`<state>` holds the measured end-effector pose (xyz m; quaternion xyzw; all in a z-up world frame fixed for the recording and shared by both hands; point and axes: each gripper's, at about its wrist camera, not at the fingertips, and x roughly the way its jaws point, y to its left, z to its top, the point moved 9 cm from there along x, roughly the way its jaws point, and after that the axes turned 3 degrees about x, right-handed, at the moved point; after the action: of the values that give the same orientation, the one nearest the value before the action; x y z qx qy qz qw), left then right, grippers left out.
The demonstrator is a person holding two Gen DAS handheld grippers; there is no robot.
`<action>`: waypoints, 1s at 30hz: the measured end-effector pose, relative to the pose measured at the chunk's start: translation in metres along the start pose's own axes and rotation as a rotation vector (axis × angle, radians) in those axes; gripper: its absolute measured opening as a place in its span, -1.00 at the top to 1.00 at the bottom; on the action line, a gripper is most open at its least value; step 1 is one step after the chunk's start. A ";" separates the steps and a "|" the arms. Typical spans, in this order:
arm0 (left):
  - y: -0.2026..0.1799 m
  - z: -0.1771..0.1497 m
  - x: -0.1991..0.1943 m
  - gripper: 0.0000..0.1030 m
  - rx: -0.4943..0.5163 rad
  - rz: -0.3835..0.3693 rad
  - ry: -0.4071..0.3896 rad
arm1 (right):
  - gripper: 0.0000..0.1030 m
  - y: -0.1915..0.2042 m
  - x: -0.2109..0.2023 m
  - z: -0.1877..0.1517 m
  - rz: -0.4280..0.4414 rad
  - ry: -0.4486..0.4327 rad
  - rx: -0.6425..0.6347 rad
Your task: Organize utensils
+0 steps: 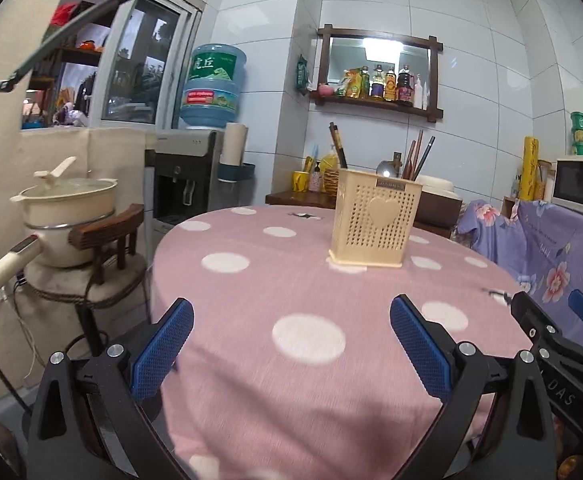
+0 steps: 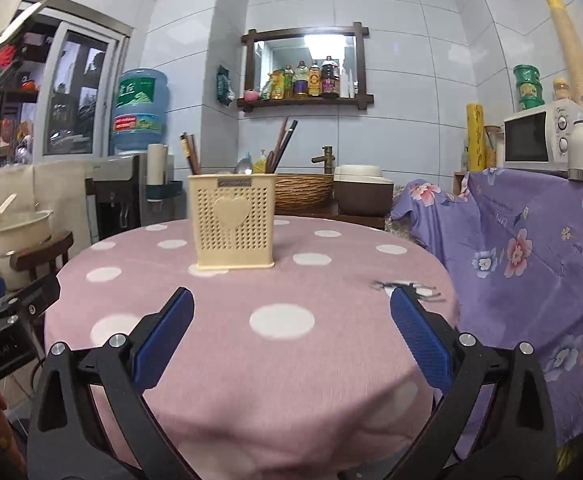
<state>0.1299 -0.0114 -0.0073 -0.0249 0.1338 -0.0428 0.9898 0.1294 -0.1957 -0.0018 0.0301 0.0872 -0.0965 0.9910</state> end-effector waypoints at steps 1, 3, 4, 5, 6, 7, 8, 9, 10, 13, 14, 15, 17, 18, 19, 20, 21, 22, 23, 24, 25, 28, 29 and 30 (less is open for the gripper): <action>0.003 -0.006 -0.004 -0.89 -0.008 -0.004 0.012 | -0.89 0.000 -0.006 -0.007 0.010 0.022 0.004; 0.009 -0.017 -0.011 -0.89 -0.027 -0.007 0.032 | -0.89 -0.004 -0.015 -0.018 0.010 0.056 0.021; 0.012 -0.020 -0.013 -0.89 -0.034 -0.002 0.035 | -0.89 -0.007 -0.019 -0.023 0.003 0.071 0.039; 0.016 -0.022 -0.016 -0.89 -0.043 0.003 0.034 | -0.89 -0.011 -0.024 -0.027 -0.006 0.080 0.058; 0.020 -0.024 -0.019 -0.89 -0.057 0.007 0.030 | -0.89 -0.014 -0.028 -0.030 -0.015 0.081 0.068; 0.023 -0.025 -0.022 -0.89 -0.069 0.008 0.024 | -0.89 -0.016 -0.033 -0.032 -0.025 0.076 0.073; 0.024 -0.026 -0.025 -0.89 -0.076 0.010 0.018 | -0.89 -0.016 -0.037 -0.032 -0.028 0.069 0.072; 0.024 -0.029 -0.029 -0.89 -0.077 0.011 0.012 | -0.89 -0.015 -0.039 -0.032 -0.025 0.065 0.072; 0.024 -0.028 -0.031 -0.89 -0.074 0.011 0.005 | -0.89 -0.014 -0.041 -0.033 -0.015 0.065 0.074; 0.019 -0.028 -0.037 -0.89 -0.058 0.004 -0.009 | -0.89 -0.009 -0.043 -0.033 0.007 0.069 0.066; 0.018 -0.029 -0.039 -0.89 -0.054 0.003 -0.013 | -0.89 -0.008 -0.045 -0.033 0.012 0.067 0.065; 0.017 -0.028 -0.040 -0.89 -0.051 0.003 -0.017 | -0.89 -0.007 -0.047 -0.033 0.018 0.062 0.065; 0.016 -0.029 -0.041 -0.89 -0.048 0.002 -0.020 | -0.89 -0.007 -0.048 -0.030 0.023 0.055 0.064; 0.016 -0.029 -0.041 -0.89 -0.046 0.001 -0.019 | -0.89 -0.007 -0.048 -0.029 0.027 0.053 0.064; 0.016 -0.030 -0.041 -0.89 -0.045 0.001 -0.018 | -0.89 -0.007 -0.048 -0.029 0.030 0.050 0.066; 0.015 -0.030 -0.041 -0.89 -0.043 0.000 -0.017 | -0.89 -0.007 -0.049 -0.029 0.031 0.047 0.066; 0.015 -0.031 -0.042 -0.89 -0.042 0.000 -0.016 | -0.89 -0.008 -0.050 -0.029 0.031 0.045 0.067; 0.015 -0.031 -0.042 -0.89 -0.040 0.000 -0.014 | -0.89 -0.009 -0.050 -0.029 0.030 0.045 0.068; 0.015 -0.031 -0.042 -0.89 -0.041 0.000 -0.014 | -0.89 -0.009 -0.050 -0.029 0.029 0.045 0.069; 0.015 -0.031 -0.042 -0.89 -0.041 0.001 -0.015 | -0.89 -0.010 -0.050 -0.029 0.027 0.046 0.070; 0.015 -0.031 -0.042 -0.89 -0.041 0.001 -0.016 | -0.89 -0.010 -0.050 -0.029 0.027 0.046 0.071; 0.015 -0.031 -0.041 -0.89 -0.041 0.001 -0.016 | -0.89 -0.010 -0.050 -0.029 0.027 0.045 0.071; 0.015 -0.031 -0.042 -0.89 -0.041 0.000 -0.015 | -0.89 -0.010 -0.050 -0.029 0.026 0.046 0.071; 0.015 -0.031 -0.042 -0.89 -0.042 0.000 -0.015 | -0.89 -0.010 -0.050 -0.029 0.026 0.046 0.071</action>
<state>0.0828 0.0063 -0.0273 -0.0457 0.1275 -0.0399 0.9900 0.0745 -0.1939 -0.0216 0.0685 0.1061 -0.0857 0.9883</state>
